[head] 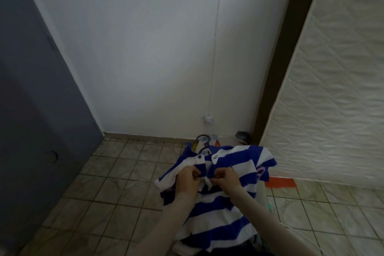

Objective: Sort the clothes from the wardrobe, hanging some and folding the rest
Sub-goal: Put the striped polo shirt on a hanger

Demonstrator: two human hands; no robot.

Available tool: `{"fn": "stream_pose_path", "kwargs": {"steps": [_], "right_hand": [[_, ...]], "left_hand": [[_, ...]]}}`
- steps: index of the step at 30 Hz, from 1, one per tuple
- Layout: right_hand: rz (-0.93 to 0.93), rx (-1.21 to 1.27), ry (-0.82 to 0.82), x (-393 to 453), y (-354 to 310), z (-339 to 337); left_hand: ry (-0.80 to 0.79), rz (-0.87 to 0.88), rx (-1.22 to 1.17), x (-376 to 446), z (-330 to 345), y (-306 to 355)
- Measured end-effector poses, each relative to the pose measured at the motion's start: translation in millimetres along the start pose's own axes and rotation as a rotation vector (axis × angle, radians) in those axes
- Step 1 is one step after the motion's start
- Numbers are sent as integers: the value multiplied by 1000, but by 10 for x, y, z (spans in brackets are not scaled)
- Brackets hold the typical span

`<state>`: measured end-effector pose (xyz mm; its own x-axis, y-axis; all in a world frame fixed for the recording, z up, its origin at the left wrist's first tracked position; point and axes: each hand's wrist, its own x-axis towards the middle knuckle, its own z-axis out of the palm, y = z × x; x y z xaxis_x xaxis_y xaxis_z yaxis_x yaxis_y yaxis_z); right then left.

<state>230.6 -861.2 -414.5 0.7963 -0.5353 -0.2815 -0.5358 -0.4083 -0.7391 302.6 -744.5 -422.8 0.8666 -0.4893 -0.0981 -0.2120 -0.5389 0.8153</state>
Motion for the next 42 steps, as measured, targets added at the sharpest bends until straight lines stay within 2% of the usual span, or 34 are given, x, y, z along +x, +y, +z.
{"fn": "stream_pose_path", "kwargs": {"steps": [8,13,25,33,37,42], "right_hand": [[-32,-38,36,-71,-21,26],[-86,-151,61,-130,-66,55],[-84,-124,121,-136,-52,144],[-95,-249,103,-140,-83,107],[-116,-236,125,-154,-64,113],[-124,-243,96,-138,-63,88]], "left_hand": [[-13,-138,-151,32,-8,66],[2,-123,-187,14,39,94],[-104,-99,-229,38,11,-17],[-21,-134,-292,13,54,-3],[-108,-152,-287,68,35,16],[-135,-162,-284,77,12,-8]]}}
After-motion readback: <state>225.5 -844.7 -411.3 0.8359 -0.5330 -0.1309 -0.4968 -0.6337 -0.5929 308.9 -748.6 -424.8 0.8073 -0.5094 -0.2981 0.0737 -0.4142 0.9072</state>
